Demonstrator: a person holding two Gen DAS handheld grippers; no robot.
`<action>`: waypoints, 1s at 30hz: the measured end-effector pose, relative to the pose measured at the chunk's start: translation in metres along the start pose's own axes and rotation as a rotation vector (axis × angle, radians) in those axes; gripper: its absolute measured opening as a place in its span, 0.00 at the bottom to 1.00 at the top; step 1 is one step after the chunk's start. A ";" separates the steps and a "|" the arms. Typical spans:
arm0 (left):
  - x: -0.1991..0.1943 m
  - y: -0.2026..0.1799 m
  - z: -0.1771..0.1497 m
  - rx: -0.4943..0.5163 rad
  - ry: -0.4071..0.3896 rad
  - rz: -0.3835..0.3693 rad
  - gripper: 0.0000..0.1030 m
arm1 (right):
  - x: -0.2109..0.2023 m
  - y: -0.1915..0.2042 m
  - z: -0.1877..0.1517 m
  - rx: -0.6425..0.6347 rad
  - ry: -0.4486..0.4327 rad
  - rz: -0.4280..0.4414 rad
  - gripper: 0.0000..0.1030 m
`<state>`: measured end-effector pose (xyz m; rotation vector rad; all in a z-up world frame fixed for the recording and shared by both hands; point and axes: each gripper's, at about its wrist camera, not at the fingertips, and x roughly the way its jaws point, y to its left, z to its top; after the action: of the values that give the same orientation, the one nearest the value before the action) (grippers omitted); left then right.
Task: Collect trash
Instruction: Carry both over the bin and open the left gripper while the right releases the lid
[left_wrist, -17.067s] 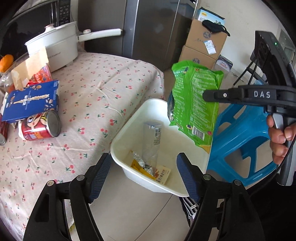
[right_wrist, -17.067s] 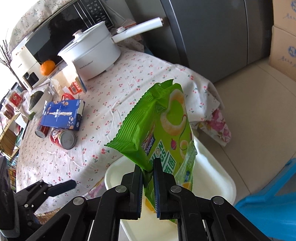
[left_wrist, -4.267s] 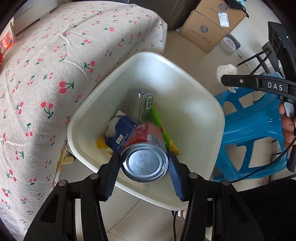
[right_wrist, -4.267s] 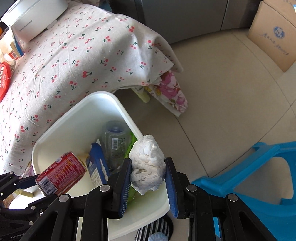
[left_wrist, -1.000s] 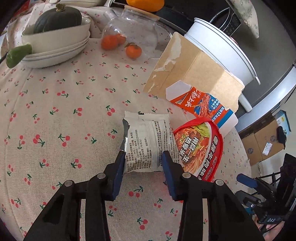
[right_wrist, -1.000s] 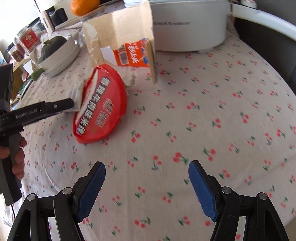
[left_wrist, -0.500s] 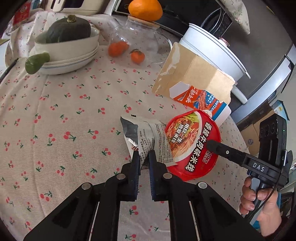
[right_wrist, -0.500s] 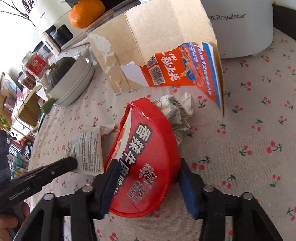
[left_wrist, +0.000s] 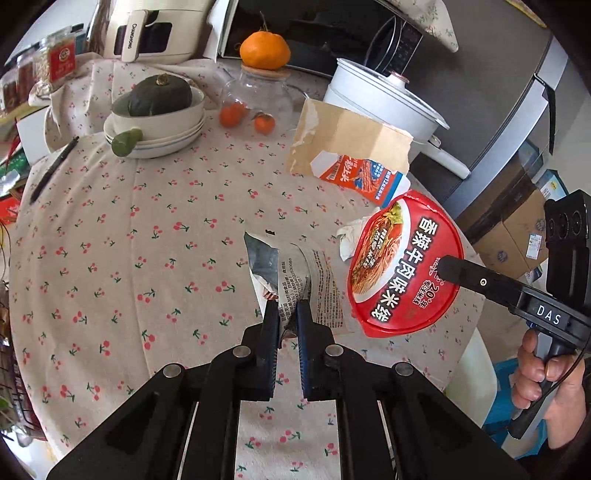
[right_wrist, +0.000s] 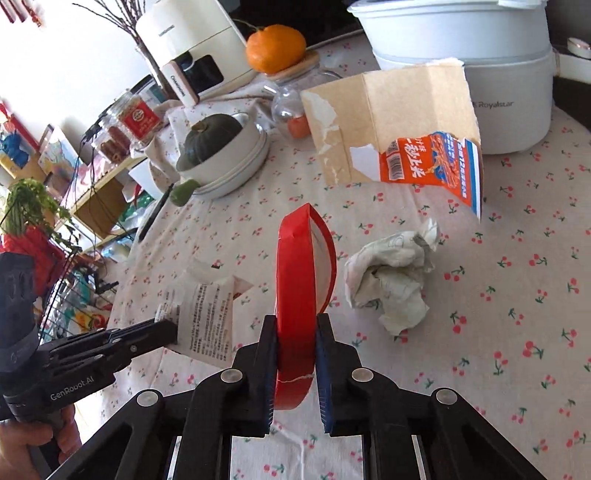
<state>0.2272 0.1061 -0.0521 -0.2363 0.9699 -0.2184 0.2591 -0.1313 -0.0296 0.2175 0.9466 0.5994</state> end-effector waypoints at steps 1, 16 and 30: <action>-0.006 -0.004 -0.005 0.001 -0.001 -0.001 0.09 | -0.007 0.002 -0.003 -0.004 -0.004 0.001 0.16; -0.067 -0.073 -0.075 0.066 -0.016 -0.092 0.09 | -0.115 0.008 -0.073 -0.030 -0.052 -0.131 0.16; -0.018 -0.194 -0.128 0.299 0.106 -0.205 0.10 | -0.173 -0.075 -0.132 0.138 0.012 -0.322 0.16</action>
<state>0.0960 -0.0862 -0.0508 -0.0488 1.0038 -0.5637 0.1048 -0.3019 -0.0178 0.1795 1.0102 0.2402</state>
